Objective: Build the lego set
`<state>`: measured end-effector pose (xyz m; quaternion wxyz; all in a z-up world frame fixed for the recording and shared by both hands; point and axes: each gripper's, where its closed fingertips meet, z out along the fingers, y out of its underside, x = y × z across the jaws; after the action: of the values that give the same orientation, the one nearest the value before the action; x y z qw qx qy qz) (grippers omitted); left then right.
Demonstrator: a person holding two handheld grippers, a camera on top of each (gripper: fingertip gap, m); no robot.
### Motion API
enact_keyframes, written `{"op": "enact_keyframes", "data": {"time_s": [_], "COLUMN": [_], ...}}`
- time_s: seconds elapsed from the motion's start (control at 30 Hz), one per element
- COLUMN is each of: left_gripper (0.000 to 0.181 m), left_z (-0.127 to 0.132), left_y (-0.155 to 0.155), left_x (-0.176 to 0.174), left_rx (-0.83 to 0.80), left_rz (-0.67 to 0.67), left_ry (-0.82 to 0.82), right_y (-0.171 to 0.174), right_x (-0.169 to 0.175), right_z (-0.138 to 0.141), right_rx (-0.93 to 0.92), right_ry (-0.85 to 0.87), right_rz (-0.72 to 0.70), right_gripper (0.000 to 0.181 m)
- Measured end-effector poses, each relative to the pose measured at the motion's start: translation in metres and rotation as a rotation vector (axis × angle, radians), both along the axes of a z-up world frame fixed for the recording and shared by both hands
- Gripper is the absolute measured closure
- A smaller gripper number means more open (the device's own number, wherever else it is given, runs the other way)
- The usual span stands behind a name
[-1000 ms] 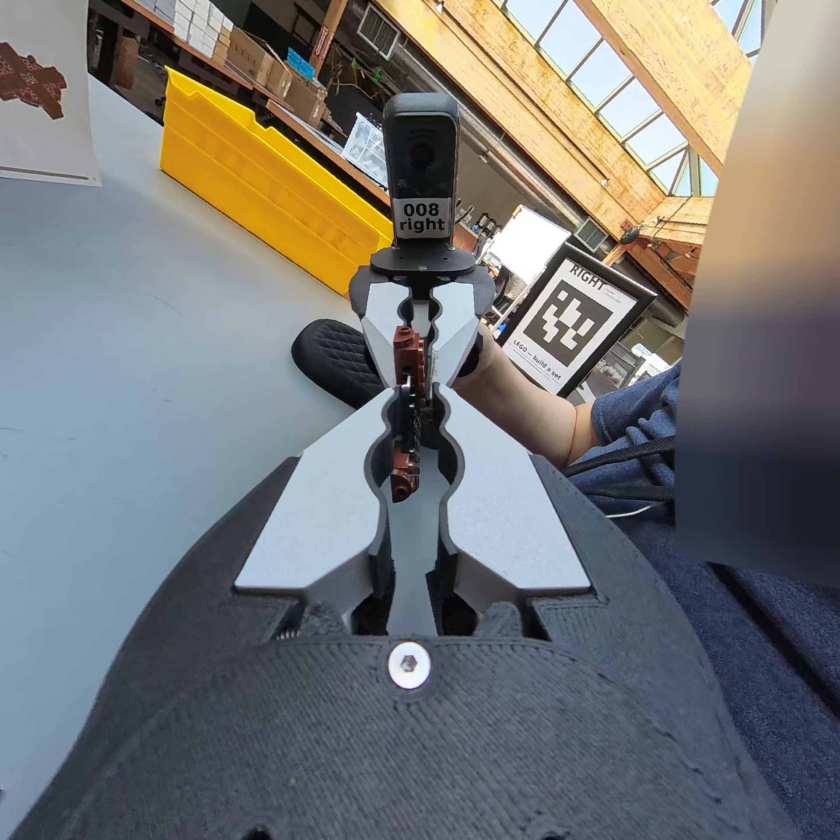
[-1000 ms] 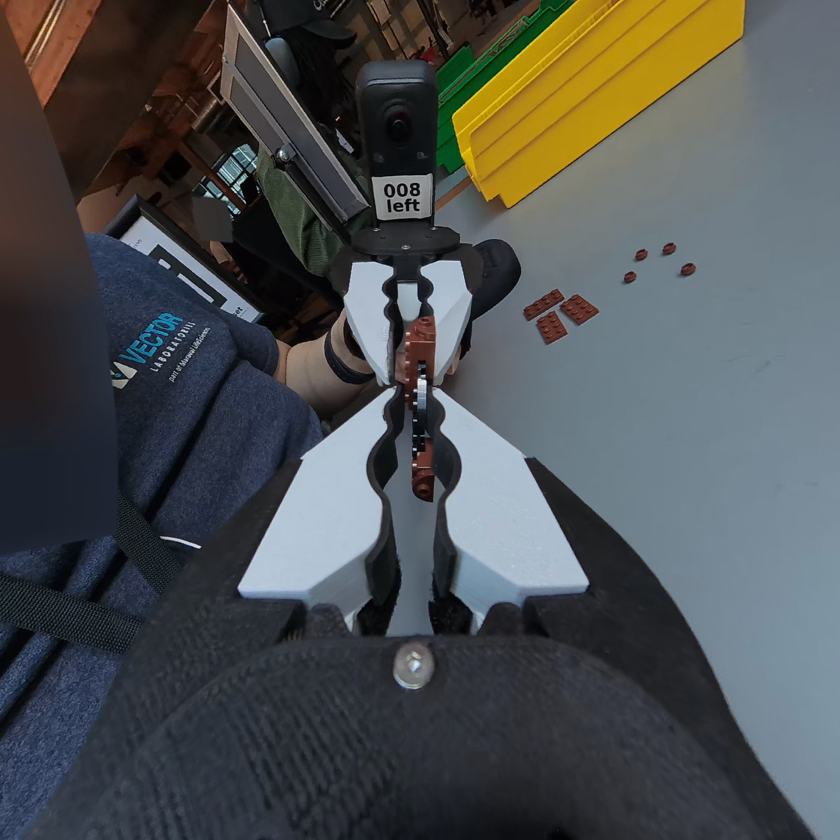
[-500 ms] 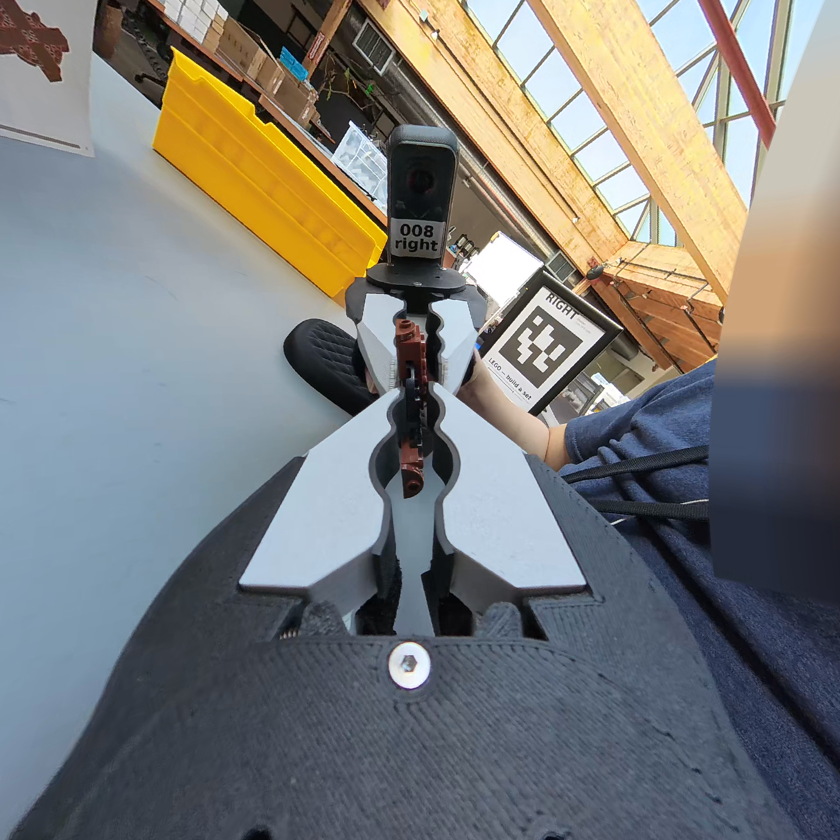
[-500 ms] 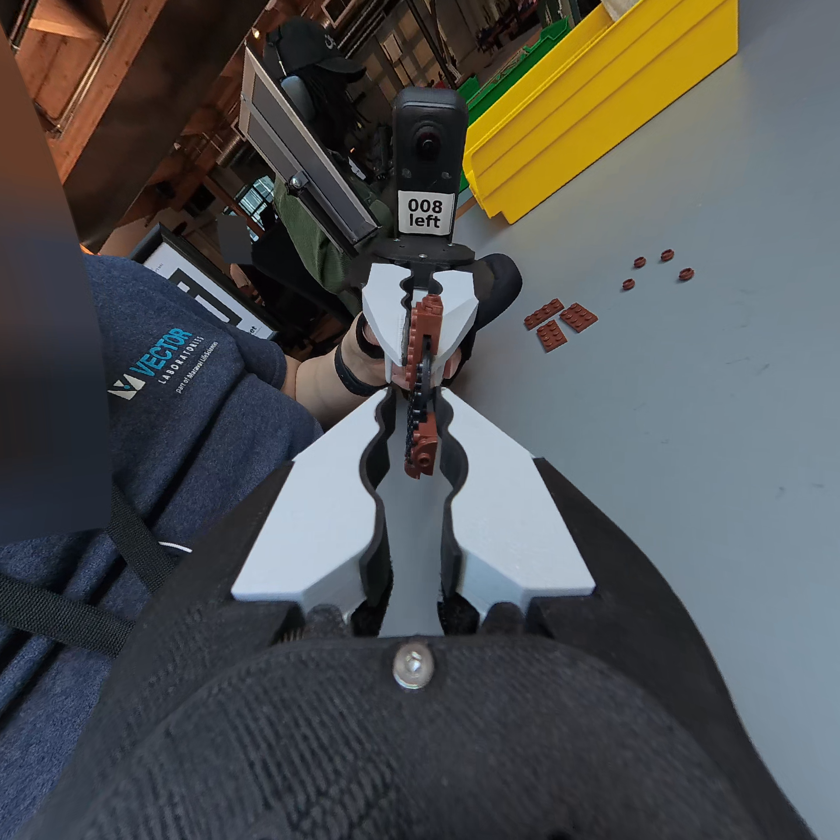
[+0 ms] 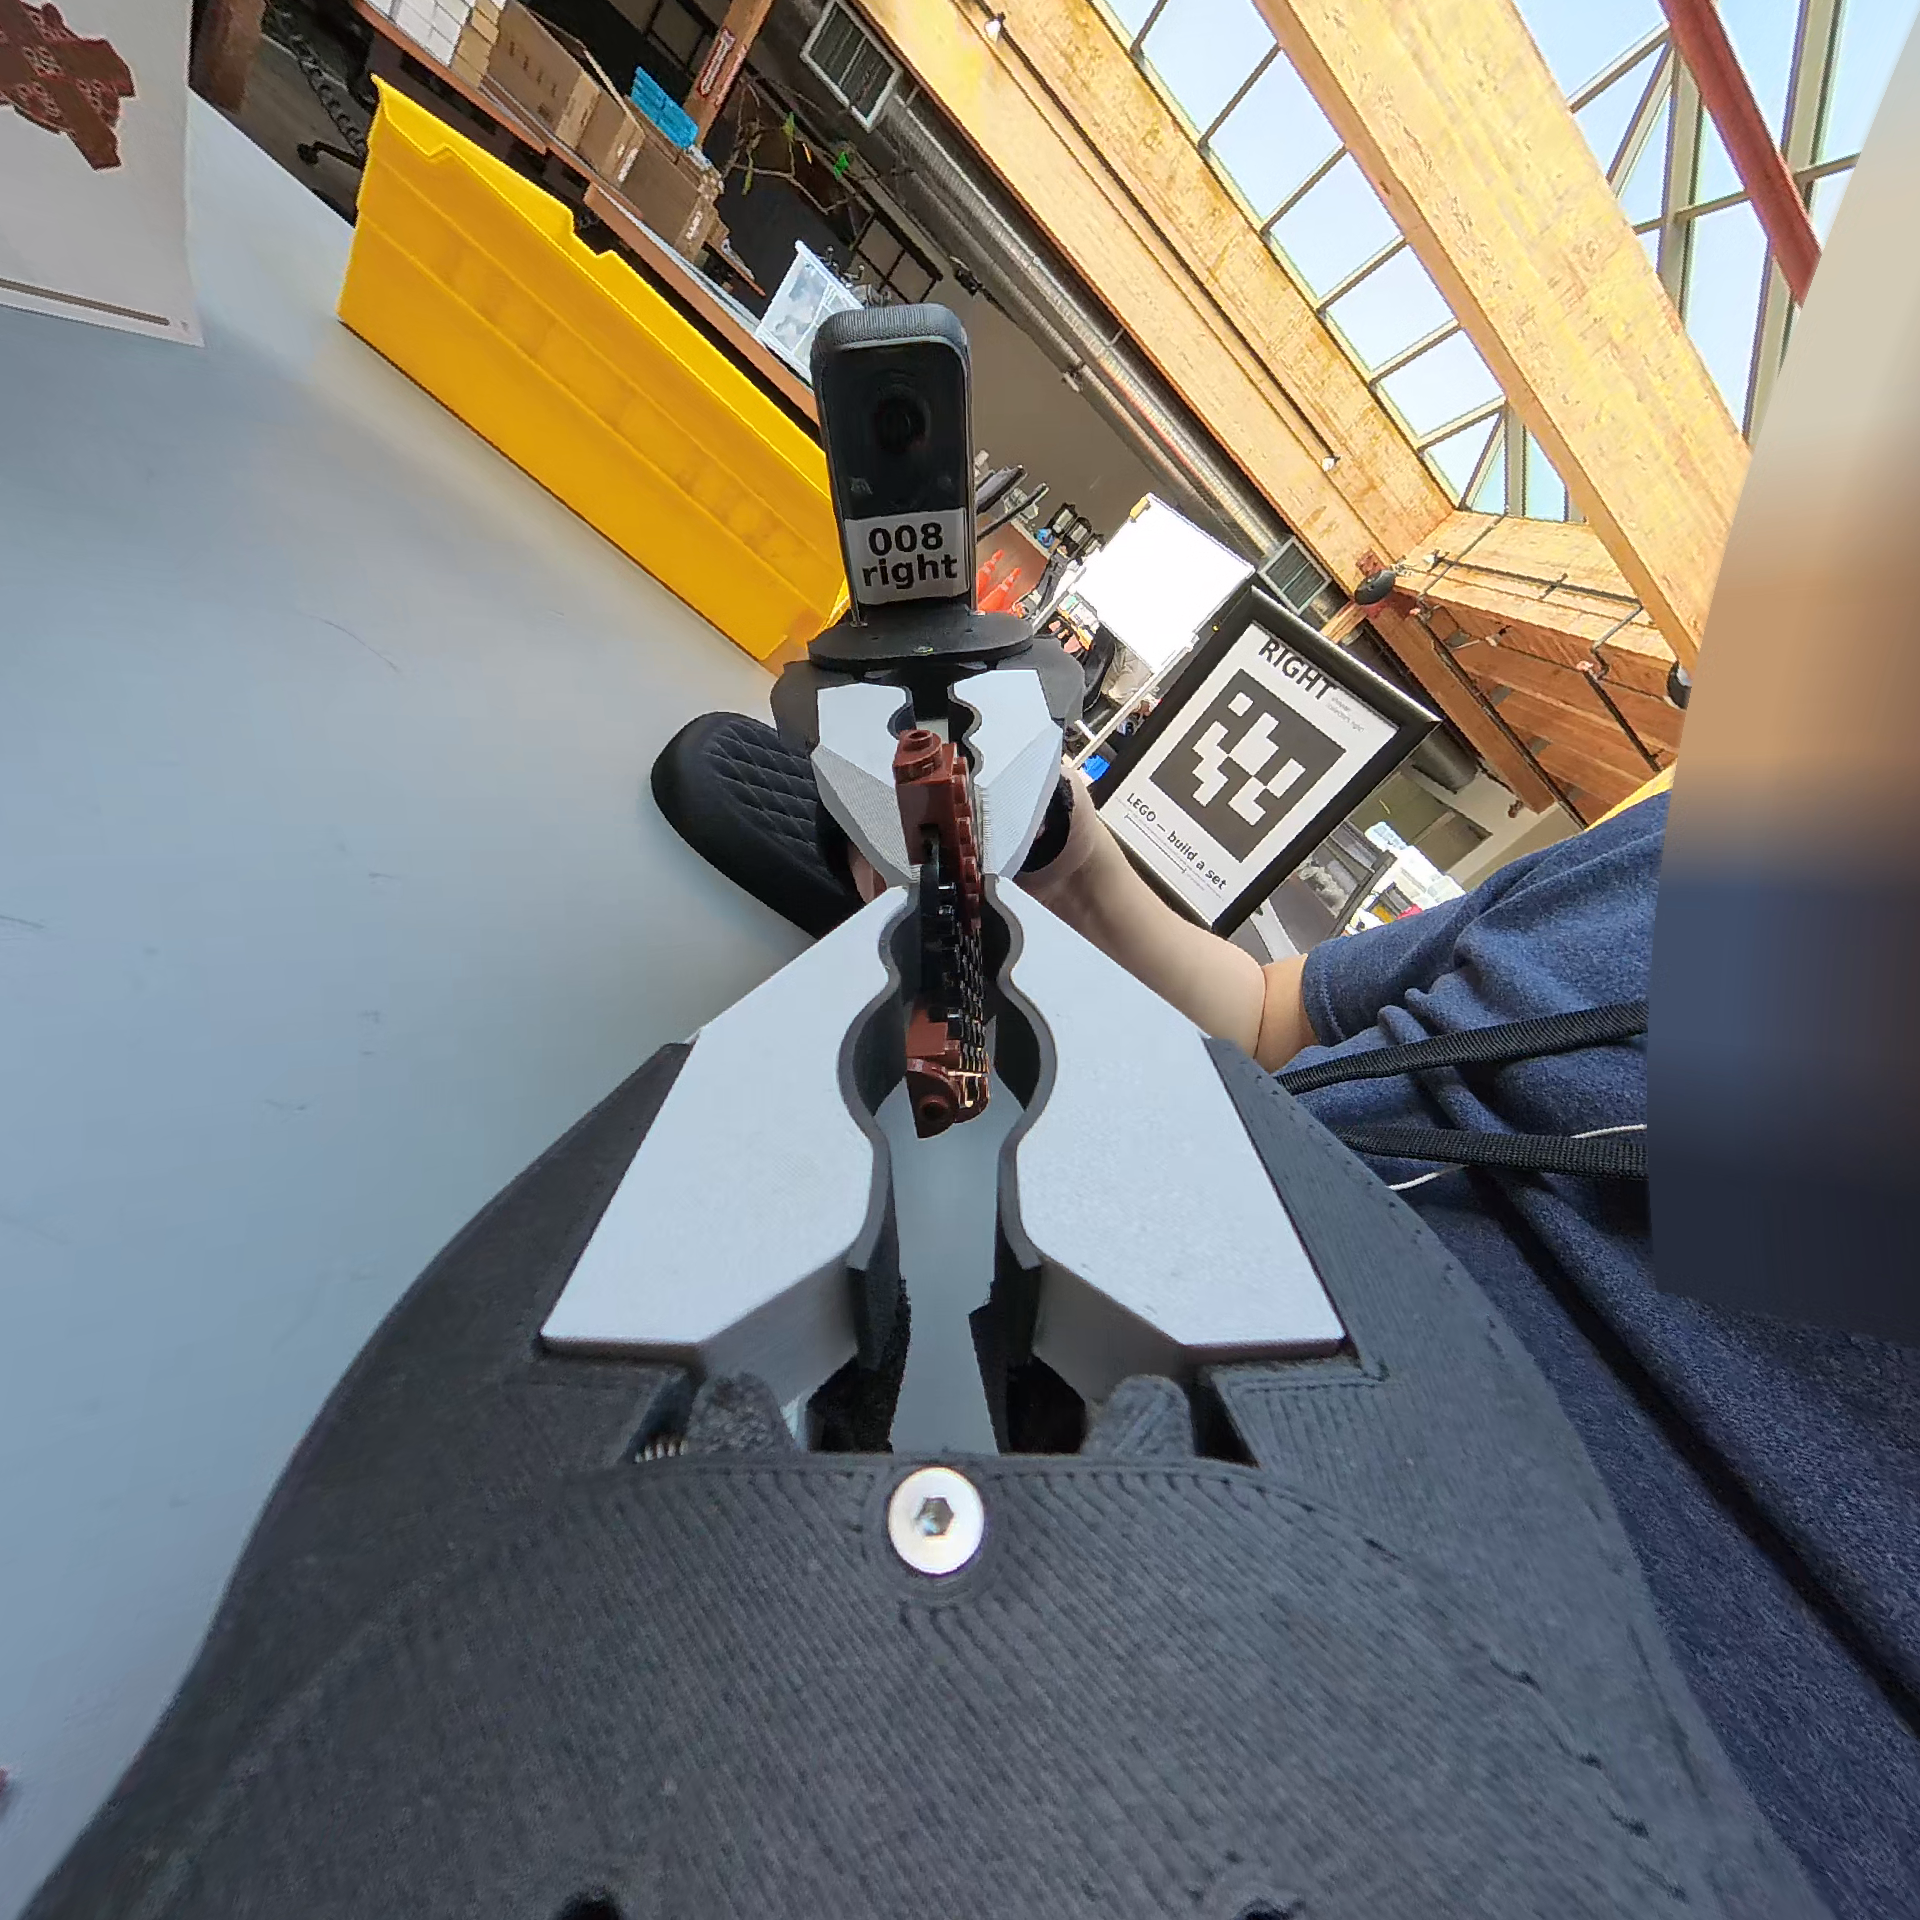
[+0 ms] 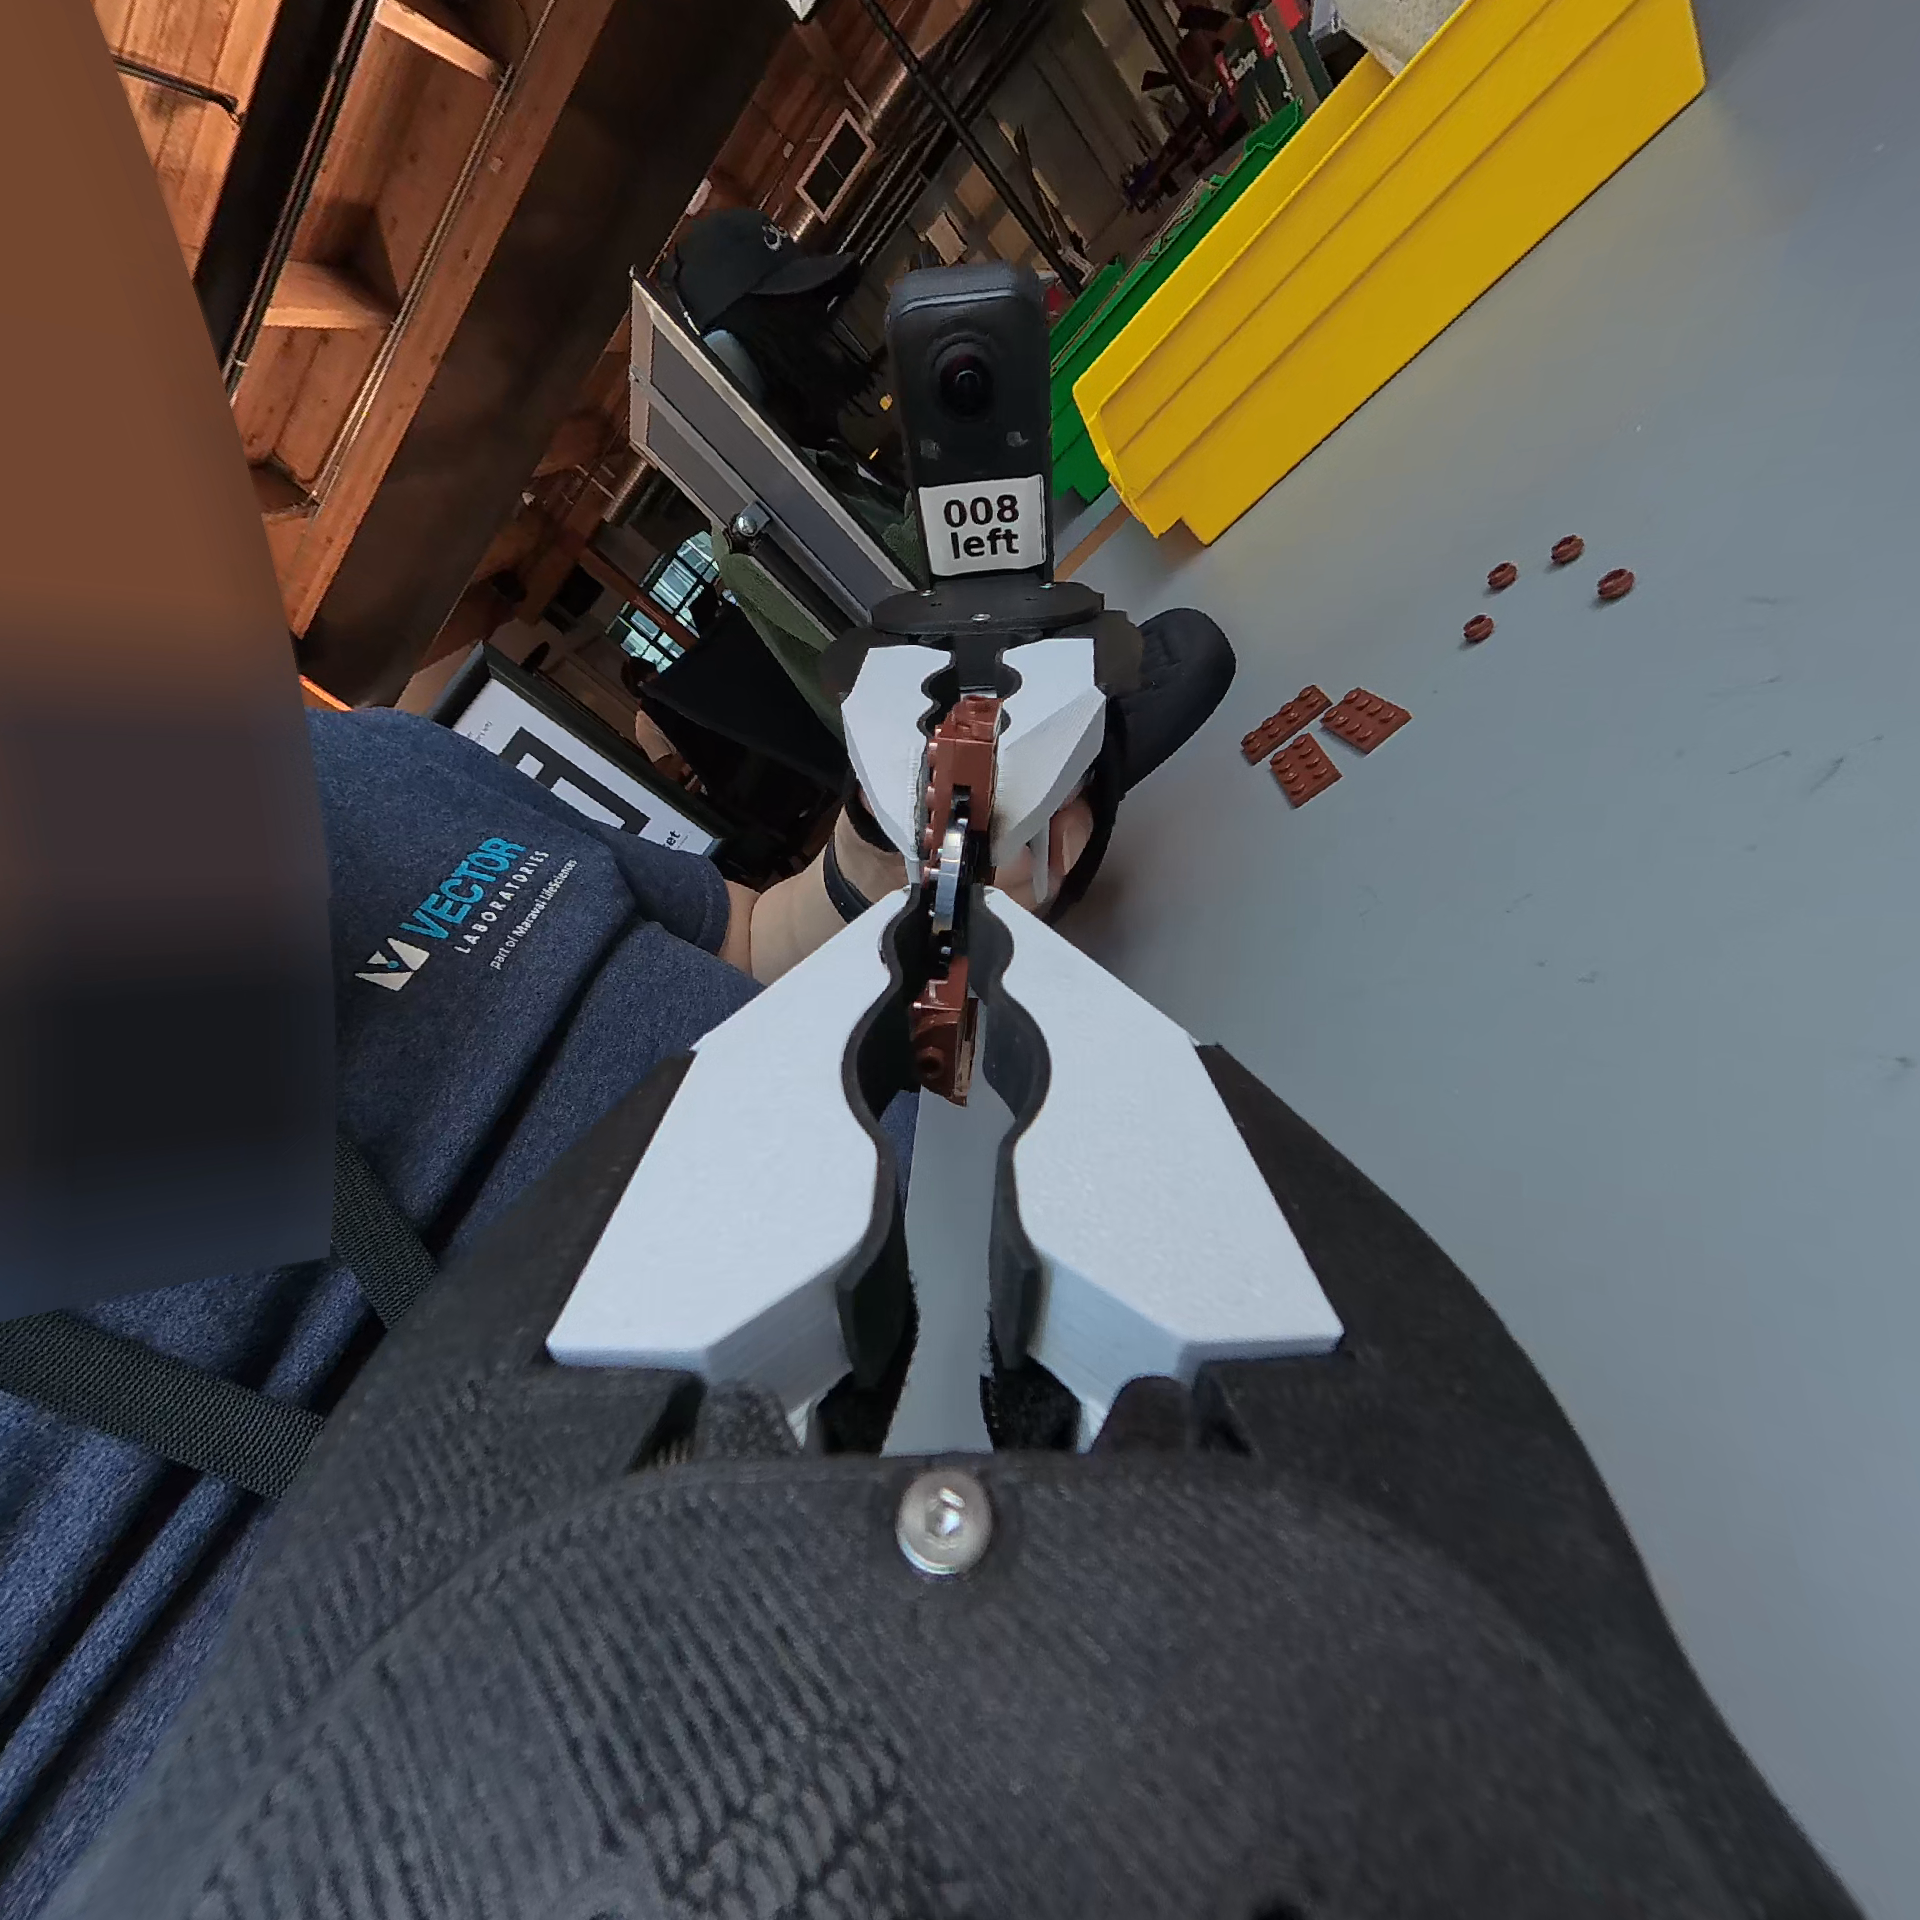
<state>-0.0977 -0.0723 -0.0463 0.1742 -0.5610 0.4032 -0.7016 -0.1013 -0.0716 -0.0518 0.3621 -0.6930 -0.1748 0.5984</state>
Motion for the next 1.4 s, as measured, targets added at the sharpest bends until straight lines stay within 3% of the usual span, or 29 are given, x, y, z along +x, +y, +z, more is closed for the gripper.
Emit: {"op": "enact_keyframes", "data": {"time_s": [0.1, 0.17, 0.33, 0.43, 0.7, 0.83, 0.87, 0.9, 0.93, 1.0, 1.07, 1.17, 1.33, 1.4], "left_gripper": [0.165, 0.175, 0.176, 0.176, 0.176, 0.176, 0.176, 0.176, 0.176, 0.175, 0.152, 0.142, 0.16, 0.176], "left_z": [0.001, -0.001, -0.006, -0.008, -0.027, -0.037, -0.038, -0.037, -0.036, -0.033, -0.019, -0.004, -0.023, -0.019], "left_y": [-0.002, -0.003, -0.009, -0.014, -0.032, -0.038, -0.036, -0.035, -0.032, -0.02, 0.001, 0.016, 0.01, 0.011], "left_x": [-0.002, -0.003, -0.009, -0.013, -0.033, -0.043, -0.042, -0.042, -0.041, -0.038, -0.033, -0.036, -0.029, -0.025], "left_rx": [-0.032, -0.037, 0.026, 0.057, 0.122, 0.128, 0.138, 0.155, 0.177, 0.201, 0.15, 0.025, -0.093, -0.142], "left_rz": [-0.037, -0.052, -0.088, -0.118, -0.249, -0.333, -0.338, -0.347, -0.349, -0.302, -0.202, -0.133, -0.12, -0.112], "left_ry": [-0.001, 0.007, 0.056, 0.088, 0.274, 0.402, 0.419, 0.426, 0.428, 0.434, 0.375, 0.261, 0.229, 0.166], "right_y": [0.0, -0.001, -0.006, -0.005, -0.025, -0.029, -0.029, -0.033, -0.033, -0.021, -0.011, 0.009, 0.02, 0.019], "right_x": [0.0, -0.002, -0.009, -0.011, -0.035, -0.045, -0.048, -0.051, -0.051, -0.047, -0.04, -0.025, -0.01, -0.013], "right_z": [-0.001, 0.0, -0.006, -0.012, -0.024, -0.04, -0.042, -0.043, -0.043, -0.041, -0.034, -0.017, -0.005, -0.003], "right_rx": [0.002, -0.004, 0.0, 0.03, 0.033, 0.054, 0.047, 0.025, -0.001, -0.005, -0.014, -0.037, -0.079, -0.077], "right_ry": [-0.014, -0.01, -0.052, -0.144, -0.3, -0.437, -0.439, -0.431, -0.424, -0.402, -0.347, -0.189, -0.016, 0.011], "right_rz": [-0.006, 0.008, 0.053, 0.065, 0.263, 0.352, 0.368, 0.413, 0.427, 0.364, 0.291, 0.143, 0.05, 0.051], "right_gripper": [0.176, 0.176, 0.174, 0.158, 0.138, 0.148, 0.153, 0.17, 0.171, 0.172, 0.172, 0.172, 0.172, 0.172]}}
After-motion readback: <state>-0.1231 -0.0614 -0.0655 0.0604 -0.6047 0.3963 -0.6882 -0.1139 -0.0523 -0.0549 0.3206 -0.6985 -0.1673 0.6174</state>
